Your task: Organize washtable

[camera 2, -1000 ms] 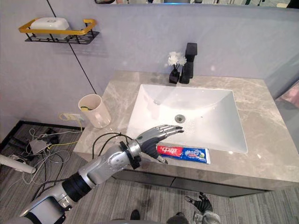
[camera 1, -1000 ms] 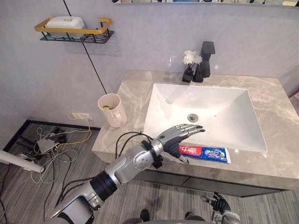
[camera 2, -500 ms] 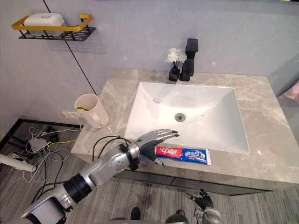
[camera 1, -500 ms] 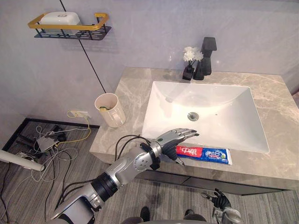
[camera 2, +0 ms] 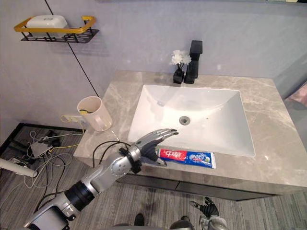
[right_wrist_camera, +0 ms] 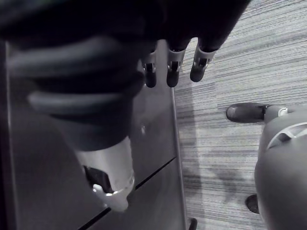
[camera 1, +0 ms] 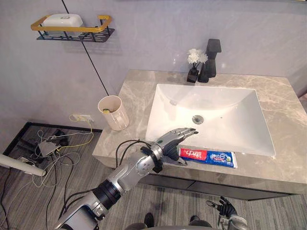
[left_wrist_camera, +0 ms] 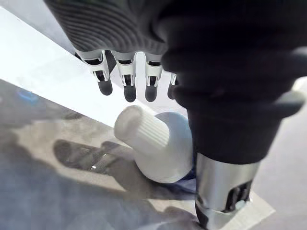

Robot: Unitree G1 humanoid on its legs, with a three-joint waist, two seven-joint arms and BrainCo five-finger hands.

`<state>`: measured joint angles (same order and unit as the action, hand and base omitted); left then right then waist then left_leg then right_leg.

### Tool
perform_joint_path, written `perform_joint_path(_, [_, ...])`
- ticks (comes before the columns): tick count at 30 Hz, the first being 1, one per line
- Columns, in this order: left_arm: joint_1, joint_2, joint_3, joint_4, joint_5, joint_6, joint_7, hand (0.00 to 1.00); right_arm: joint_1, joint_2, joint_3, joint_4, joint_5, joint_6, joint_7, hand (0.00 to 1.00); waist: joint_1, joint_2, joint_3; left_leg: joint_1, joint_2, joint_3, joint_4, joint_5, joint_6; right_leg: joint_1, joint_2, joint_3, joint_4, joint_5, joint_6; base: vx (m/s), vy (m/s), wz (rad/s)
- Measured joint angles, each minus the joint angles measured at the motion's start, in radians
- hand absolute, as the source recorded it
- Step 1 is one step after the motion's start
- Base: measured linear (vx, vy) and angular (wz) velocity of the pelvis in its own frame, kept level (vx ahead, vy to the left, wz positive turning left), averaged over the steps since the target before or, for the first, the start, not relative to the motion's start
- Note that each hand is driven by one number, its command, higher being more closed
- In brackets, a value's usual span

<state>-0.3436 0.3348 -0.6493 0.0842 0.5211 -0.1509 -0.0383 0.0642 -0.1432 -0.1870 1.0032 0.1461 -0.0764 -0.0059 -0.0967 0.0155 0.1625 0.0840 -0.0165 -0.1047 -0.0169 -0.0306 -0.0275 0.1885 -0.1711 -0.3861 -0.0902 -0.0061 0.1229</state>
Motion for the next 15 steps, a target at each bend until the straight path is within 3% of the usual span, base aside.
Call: perform_joint_path(15, [0.048,-0.017,0.033,-0.054,0.067,0.023,0.019,0.00,0.009,0.017,-0.001,-0.001,-0.001,0.008,-0.011,0.00,0.001,0.004,0.001,-0.004,0.002,0.000,0.018,-0.002,-0.001,-0.003,-0.005,0.003,0.020,-0.001,-0.001,0.00,0.002,0.00])
